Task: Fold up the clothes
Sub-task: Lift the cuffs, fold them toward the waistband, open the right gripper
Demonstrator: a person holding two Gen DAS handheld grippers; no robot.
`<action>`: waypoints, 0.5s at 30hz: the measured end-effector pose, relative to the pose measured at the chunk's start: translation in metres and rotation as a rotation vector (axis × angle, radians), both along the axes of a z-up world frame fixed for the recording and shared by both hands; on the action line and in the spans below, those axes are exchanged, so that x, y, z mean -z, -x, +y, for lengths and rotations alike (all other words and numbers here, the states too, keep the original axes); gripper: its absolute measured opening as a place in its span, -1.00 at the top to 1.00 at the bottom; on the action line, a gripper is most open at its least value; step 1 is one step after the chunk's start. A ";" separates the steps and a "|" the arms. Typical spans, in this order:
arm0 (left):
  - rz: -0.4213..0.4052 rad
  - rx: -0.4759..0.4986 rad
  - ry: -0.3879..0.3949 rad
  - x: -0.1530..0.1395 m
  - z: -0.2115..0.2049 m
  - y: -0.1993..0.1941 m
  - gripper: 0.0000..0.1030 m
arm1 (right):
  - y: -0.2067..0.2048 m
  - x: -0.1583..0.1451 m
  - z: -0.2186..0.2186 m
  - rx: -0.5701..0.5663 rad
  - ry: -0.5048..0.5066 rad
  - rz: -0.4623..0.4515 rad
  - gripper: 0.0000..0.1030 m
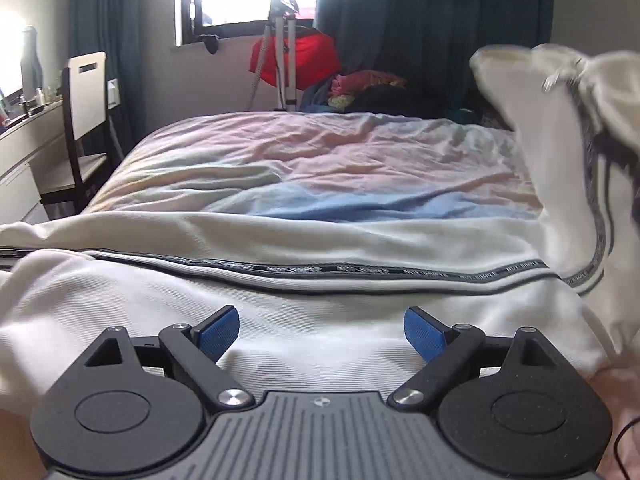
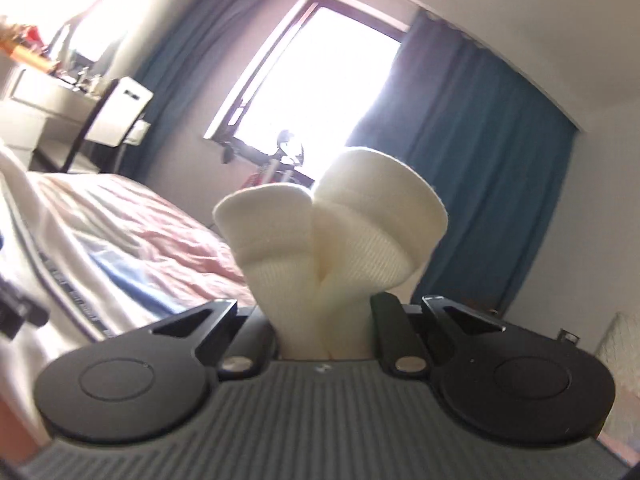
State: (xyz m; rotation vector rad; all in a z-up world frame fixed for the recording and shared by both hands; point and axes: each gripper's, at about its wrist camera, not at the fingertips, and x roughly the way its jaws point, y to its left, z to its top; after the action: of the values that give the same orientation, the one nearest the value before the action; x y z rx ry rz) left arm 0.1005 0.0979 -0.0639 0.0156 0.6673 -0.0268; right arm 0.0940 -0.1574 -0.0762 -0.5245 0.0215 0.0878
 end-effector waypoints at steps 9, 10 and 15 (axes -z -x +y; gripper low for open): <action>-0.090 -0.151 0.213 -0.031 0.077 0.020 -0.82 | 0.029 0.082 0.083 -0.158 0.295 0.264 0.78; -0.087 -0.165 0.239 -0.031 0.082 0.020 -0.82 | 0.030 0.075 0.082 -0.147 0.268 0.259 0.78; -0.056 -0.173 0.300 -0.024 0.088 0.016 -0.82 | 0.034 0.041 0.085 -0.110 0.100 0.254 0.78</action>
State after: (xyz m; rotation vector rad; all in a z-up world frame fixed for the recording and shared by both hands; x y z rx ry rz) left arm 0.0840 0.1861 -0.0403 -0.3286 0.6014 0.0399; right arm 0.0597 -0.0726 -0.1176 -0.6116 0.2459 0.2618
